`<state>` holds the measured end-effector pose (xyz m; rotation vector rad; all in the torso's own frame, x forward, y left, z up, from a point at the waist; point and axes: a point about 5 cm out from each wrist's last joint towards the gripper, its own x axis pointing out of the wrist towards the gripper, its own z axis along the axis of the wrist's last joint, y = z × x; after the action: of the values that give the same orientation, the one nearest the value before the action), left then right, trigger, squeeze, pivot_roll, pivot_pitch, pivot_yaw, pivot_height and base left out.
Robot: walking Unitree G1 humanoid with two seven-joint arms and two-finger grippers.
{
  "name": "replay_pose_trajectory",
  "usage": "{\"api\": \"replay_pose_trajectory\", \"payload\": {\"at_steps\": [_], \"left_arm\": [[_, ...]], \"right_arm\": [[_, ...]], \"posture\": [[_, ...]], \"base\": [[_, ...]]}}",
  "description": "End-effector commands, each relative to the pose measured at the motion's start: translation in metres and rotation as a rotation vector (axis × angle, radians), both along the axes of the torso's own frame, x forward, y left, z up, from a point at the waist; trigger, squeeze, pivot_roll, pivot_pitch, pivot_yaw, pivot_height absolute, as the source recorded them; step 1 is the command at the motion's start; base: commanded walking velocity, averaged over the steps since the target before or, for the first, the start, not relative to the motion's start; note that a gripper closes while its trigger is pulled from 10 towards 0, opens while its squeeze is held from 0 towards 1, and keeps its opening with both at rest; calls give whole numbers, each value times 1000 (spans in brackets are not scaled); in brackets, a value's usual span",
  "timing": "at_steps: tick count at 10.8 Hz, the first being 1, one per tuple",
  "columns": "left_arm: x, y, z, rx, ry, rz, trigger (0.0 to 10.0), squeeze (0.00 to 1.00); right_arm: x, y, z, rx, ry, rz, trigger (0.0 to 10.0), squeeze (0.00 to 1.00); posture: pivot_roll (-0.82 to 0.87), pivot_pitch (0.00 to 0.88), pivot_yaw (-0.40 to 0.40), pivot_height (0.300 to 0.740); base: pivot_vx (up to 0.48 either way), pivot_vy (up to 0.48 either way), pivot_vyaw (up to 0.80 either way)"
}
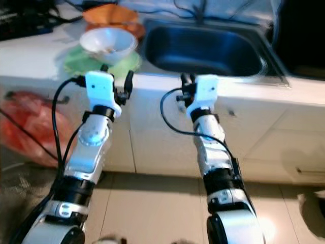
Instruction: Kitchen organization
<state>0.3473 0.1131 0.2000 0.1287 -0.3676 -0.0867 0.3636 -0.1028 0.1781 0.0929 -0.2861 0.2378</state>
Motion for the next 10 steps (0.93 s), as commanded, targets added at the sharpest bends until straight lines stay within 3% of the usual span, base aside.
{"api": "replay_pose_trajectory", "payload": {"at_steps": [1,10], "left_arm": [[-1,5,2,-5,-12,19,10000,0],[-1,4,1,-3,-7,15,10000,0]], "right_arm": [[-1,6,-2,2,12,18,10000,0],[-1,8,-3,7,12,26,10000,0]], "posture": [[70,112,-64,740],[72,114,-65,740]], "base": [[379,0,0],[375,0,0]]}}
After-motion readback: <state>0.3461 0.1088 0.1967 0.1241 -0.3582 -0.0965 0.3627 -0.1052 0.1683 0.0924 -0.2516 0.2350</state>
